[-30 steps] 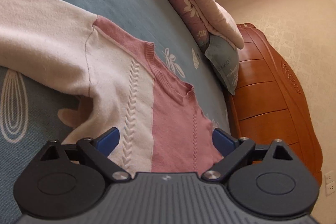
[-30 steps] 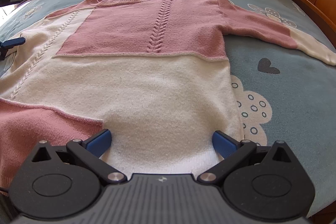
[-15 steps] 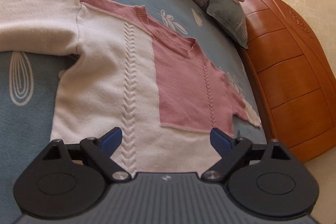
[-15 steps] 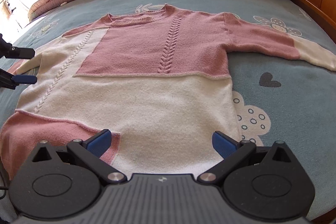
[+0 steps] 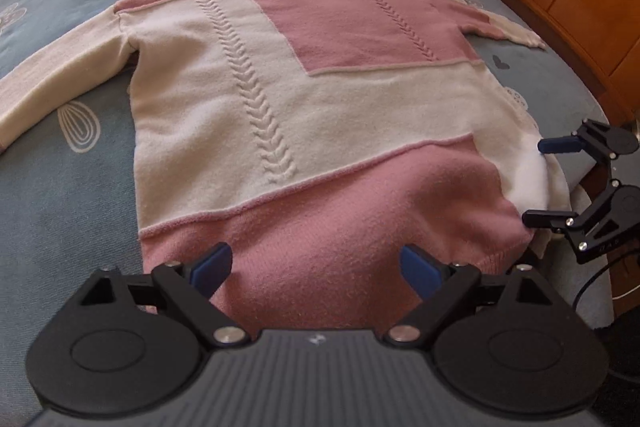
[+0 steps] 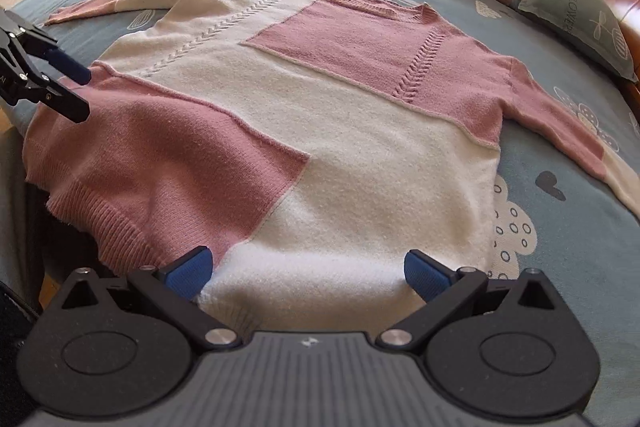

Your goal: Fold clothes

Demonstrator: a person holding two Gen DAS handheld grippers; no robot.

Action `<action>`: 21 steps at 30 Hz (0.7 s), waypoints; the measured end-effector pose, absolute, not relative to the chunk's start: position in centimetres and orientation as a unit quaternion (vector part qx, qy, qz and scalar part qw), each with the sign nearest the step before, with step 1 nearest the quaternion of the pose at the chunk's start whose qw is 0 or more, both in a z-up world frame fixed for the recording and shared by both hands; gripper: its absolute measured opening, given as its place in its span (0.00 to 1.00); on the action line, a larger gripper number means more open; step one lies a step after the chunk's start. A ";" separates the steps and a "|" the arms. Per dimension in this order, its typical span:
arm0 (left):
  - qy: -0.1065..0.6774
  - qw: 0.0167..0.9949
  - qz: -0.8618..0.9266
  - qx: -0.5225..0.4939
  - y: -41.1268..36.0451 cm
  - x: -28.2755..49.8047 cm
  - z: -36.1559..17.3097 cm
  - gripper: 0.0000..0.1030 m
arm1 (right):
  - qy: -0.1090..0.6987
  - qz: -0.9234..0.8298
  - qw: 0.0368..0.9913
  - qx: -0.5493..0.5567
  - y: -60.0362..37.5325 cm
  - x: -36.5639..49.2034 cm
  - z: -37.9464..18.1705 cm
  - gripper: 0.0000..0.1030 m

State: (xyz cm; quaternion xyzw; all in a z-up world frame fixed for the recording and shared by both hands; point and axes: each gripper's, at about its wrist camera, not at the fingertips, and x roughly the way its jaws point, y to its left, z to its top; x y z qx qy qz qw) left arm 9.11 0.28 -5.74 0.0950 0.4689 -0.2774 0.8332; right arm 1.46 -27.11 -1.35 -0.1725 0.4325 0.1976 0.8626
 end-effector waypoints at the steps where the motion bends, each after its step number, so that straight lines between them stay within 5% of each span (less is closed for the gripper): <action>1: 0.449 0.835 -0.291 0.134 -0.5 8.0 -5.4 0.88 | 0.424 0.211 0.858 -0.200 -26.6 0.8 -1.2 1.00; 6: 0.376 0.820 -0.332 0.277 -3.8 3.8 -5.2 0.89 | 0.377 0.264 0.818 -0.346 -24.1 -2.2 -2.2 1.00; 12: 0.373 0.819 -0.334 0.281 -4.7 2.4 -6.4 0.89 | 0.307 0.245 0.777 -0.492 -21.9 -3.9 -5.5 1.00; 21: 0.353 0.836 -0.320 0.273 -4.2 1.1 -4.9 0.89 | 0.214 0.230 0.824 -0.472 -21.7 -5.0 -2.3 1.00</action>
